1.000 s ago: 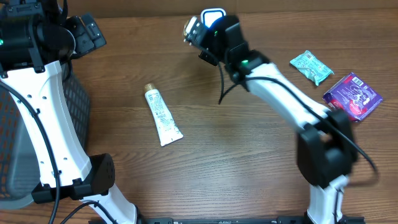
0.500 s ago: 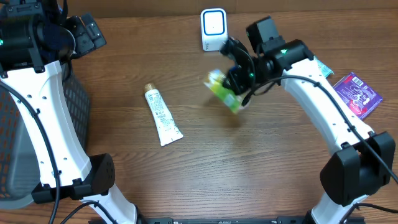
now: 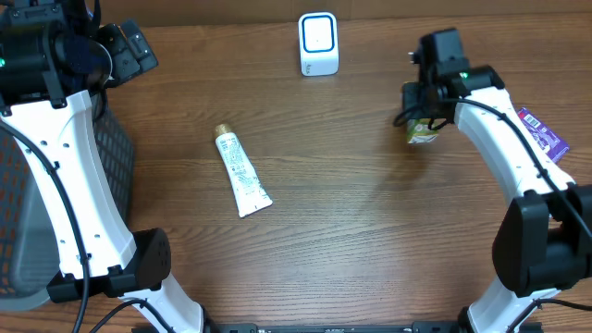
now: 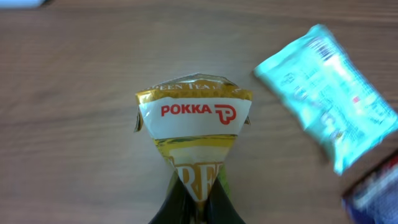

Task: Scan the item barcode
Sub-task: 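Carry the green tea pack right and release it near the mint pack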

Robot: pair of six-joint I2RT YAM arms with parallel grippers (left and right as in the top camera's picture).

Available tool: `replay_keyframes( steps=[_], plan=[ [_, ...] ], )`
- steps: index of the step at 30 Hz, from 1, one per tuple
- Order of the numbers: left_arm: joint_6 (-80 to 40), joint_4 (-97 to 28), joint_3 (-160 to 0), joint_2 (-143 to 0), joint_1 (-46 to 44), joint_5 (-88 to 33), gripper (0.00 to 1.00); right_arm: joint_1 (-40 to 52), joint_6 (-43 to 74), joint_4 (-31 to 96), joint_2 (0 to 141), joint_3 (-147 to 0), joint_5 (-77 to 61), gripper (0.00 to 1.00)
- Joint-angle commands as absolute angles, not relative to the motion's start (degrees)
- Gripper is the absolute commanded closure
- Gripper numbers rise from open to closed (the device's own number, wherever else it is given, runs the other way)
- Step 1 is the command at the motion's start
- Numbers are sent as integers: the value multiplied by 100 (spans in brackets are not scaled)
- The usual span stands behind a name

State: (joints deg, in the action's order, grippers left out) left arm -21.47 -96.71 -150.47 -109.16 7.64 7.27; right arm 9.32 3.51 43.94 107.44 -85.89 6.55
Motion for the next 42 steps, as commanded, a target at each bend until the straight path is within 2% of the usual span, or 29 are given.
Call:
replay_keyframes(
  steps=[1, 5, 10, 12, 13, 14, 15, 16, 18, 20, 30, 36, 42],
  plan=[
    [-2228, -9679, -15041, -10940, 781, 698, 1, 617, 515, 3669, 10685, -7975, 878, 96],
    [-2228, -9679, -15041, -10940, 781, 698, 0, 307, 515, 2867, 10685, -7334, 880, 96],
    [-2228, -9679, -15041, -10940, 781, 698, 0, -139, 607, 2775, 10685, -7054, 880, 96],
    [-2228, -9679, -15041, -10940, 781, 698, 1, -311, 784, 2823, 10685, -7054, 873, 91],
    [-2228, -9679, -15041, -10940, 781, 698, 0, -390, 834, 2832, 10685, -7054, 777, 83],
    [-2228, -9679, -15041, -10940, 781, 698, 1, -440, 838, 2827, 10685, -7057, 652, 71],
    [-2228, -9679, -15041, -10940, 781, 698, 1, -491, 838, 2810, 10685, -7057, 458, 46],
    [-2228, -9679, -15041, -10940, 781, 698, 0, -534, 836, 2794, 10685, -7063, 233, 28],
    [-2228, -9679, -15041, -10940, 781, 698, 1, -569, 836, 2845, 10683, -7137, -128, 9],
    [-2228, -9679, -15041, -10940, 781, 698, 0, -572, 838, 3030, 10632, -7349, -421, 0],
    [-2228, -9679, -15041, -10940, 781, 698, 0, -445, 923, 4305, 9566, -8674, -1719, 0],
    [-2228, -9679, -15041, -10940, 781, 698, 0, -167, 854, 4246, 9378, -8630, -4167, 0],
    [-2228, -9679, -15041, -10940, 781, 698, 1, 1157, 856, 3988, 9751, -8479, -3684, 1]
  ],
)
